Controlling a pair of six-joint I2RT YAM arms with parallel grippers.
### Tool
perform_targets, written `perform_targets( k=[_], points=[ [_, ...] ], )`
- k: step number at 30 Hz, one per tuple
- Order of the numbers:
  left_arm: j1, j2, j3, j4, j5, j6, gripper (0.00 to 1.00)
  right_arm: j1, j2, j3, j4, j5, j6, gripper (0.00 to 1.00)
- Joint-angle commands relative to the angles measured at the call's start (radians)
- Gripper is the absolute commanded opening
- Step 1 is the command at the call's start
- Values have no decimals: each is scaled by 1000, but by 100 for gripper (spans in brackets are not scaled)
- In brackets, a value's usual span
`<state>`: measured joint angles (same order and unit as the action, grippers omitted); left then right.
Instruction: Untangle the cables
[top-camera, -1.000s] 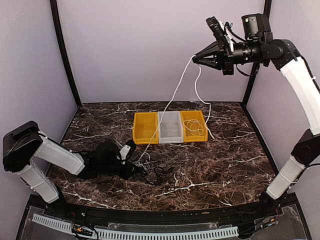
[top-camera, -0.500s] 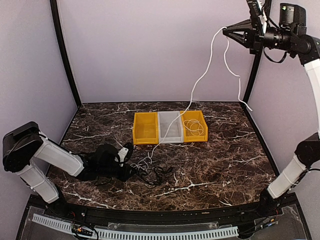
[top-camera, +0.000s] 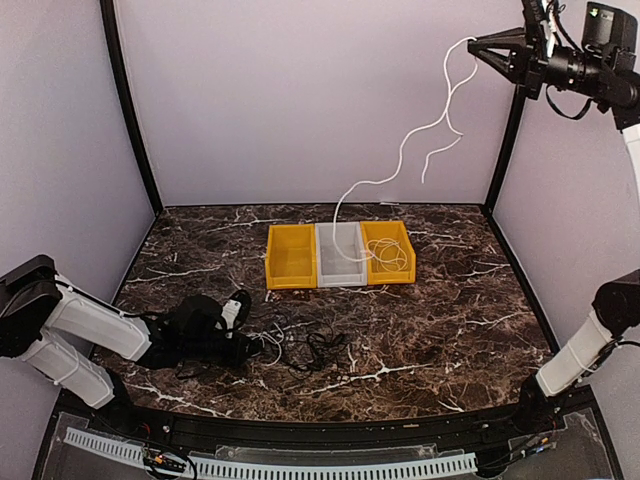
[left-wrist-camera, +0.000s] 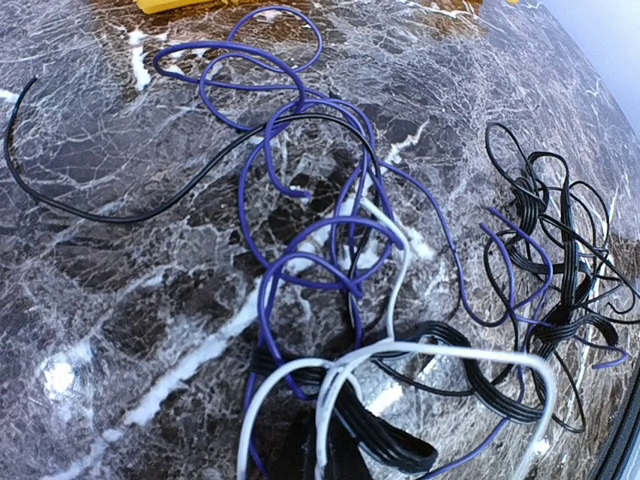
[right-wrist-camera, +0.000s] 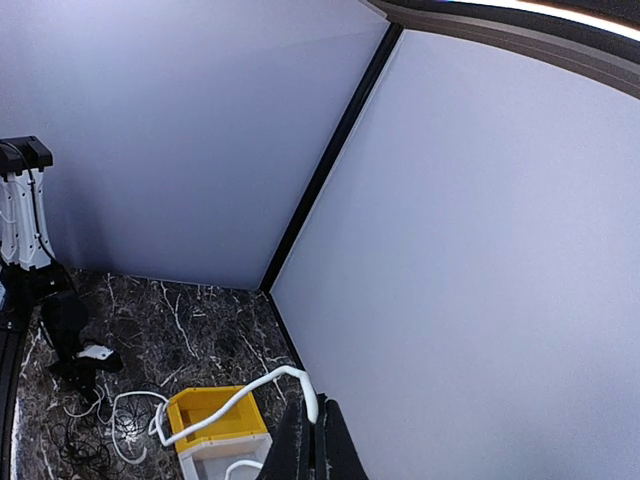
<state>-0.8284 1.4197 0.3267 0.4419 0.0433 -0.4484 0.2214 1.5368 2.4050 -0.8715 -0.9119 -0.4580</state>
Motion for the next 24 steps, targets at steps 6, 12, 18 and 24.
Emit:
perform_targets(
  k=[6, 12, 18, 24],
  points=[
    [-4, 56, -39, -83, -58, -104, 0, -191, 29, 3, 211, -58, 123, 0],
    [-14, 4, -43, -48, -78, -100, 8, -192, 16, -134, 284, 12, 101, 0],
    [-35, 13, 27, -96, -140, -120, 36, -192, 2, -254, 354, 43, 116, 0],
    [-66, -17, 53, -111, -184, -140, 54, -191, 17, -290, 412, 43, 146, 0]
  ],
)
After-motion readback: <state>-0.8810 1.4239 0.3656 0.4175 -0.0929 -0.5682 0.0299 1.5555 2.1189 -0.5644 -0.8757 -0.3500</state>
